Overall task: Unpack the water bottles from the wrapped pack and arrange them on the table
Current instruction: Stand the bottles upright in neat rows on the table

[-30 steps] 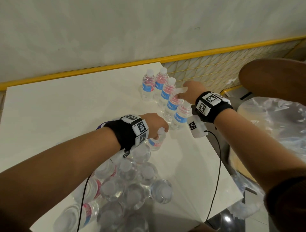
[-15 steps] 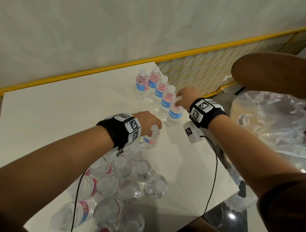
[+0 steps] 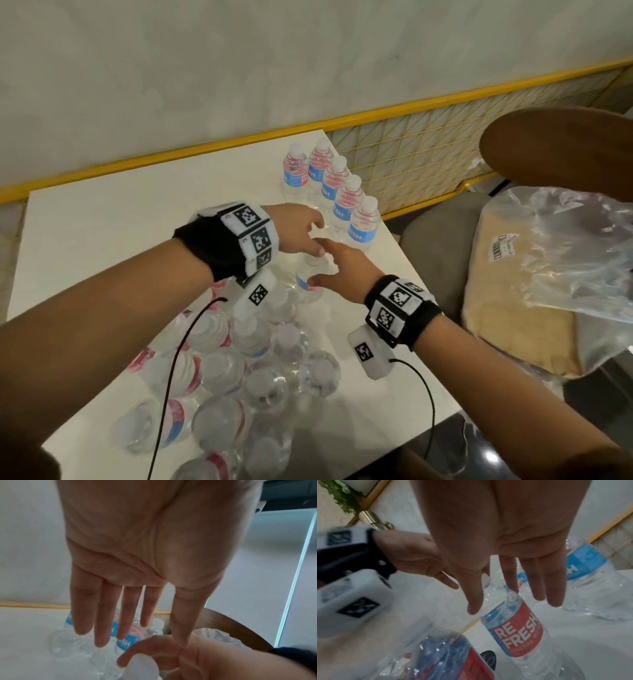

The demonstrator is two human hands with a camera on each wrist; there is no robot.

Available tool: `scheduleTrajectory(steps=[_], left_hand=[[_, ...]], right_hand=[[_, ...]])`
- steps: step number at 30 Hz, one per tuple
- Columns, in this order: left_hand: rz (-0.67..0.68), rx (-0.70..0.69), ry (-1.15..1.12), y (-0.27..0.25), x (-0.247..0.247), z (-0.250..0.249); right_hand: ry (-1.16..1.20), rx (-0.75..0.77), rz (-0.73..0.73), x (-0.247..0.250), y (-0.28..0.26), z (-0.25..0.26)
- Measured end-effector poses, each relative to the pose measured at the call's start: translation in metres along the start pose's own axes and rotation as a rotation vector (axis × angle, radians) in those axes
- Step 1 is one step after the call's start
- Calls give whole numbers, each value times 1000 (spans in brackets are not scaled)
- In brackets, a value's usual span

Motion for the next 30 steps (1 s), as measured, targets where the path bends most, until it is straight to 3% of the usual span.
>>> scheduleTrajectory(steps=[2, 7, 10, 20, 27, 30], left_hand=[[9, 12, 21, -12, -4, 2], [223, 93, 167, -34, -43, 12], [285, 144, 214, -34, -52, 18], [188, 157, 235, -16, -53, 19], [144, 152, 164, -17, -54, 24], [144, 153, 140, -19, -55, 29]], right_hand=[[42, 11, -33, -2, 3, -1], [127, -45, -131, 7, -7, -19], [127, -118, -203, 20, -17, -41], [-64, -353, -246, 71, -30, -108], [-157, -358, -203, 74, -19, -113], [-262, -277, -136, 71, -16, -107]])
Point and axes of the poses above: each hand's wrist, its own y-axis towards the middle knuckle, its own x-axis out of the back of the hand, z = x × y, the point moved 7 cm from there along y, towards the middle knuckle, and after that the axes turned 9 degrees about -y, right-handed, at the moved point
